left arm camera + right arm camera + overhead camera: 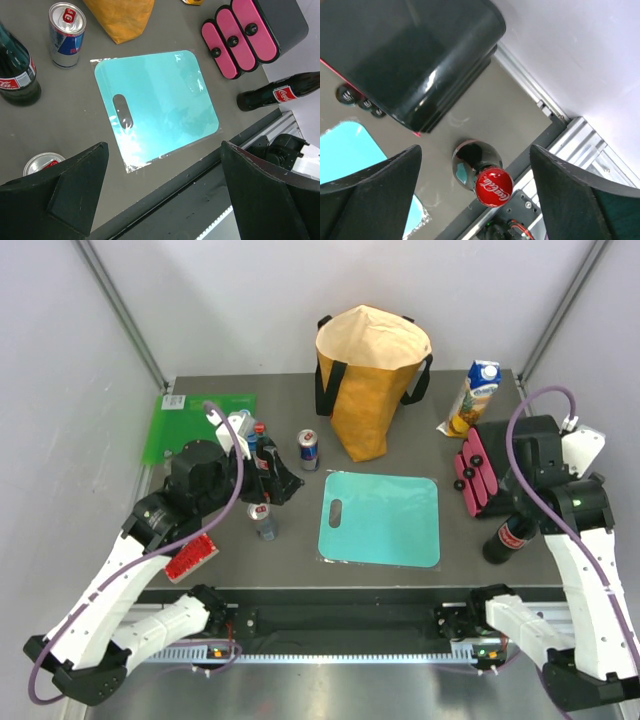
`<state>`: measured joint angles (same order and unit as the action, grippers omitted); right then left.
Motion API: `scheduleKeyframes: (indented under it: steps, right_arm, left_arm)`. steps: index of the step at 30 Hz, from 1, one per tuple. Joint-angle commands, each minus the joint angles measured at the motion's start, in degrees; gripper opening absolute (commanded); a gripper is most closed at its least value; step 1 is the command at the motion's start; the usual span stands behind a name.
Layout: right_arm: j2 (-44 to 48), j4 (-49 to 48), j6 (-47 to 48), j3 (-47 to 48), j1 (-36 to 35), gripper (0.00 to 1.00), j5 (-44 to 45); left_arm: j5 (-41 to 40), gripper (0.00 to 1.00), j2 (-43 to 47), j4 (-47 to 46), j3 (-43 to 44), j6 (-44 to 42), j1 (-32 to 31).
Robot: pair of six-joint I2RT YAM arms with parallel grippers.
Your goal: Place the beverage into the canvas bag
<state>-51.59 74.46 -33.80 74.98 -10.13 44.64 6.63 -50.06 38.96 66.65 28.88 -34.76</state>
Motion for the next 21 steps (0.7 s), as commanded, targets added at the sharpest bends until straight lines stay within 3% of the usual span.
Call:
scheduleKeyframes:
  steps: [1,11,21]
  right_arm:
    - [2.0,-4.6,2.7,-2.5,1.3,0.83,-4.7]
    - [4.3,-7.6,4.6,-6.6,1.5,0.78,-5.3]
    - [5.6,-10.4,9.7,-8.7,1.6,0.59,-2.8]
  left_arm:
    - [1.4,0.97,1.5,-0.5,0.6,2.0,-0.1]
    - [5.4,0.97,3.6,-2.4,-2.2,2.6,-0.1]
    - [7.8,0.96,2.8,-3.3,-2.7,3.2,-0.1]
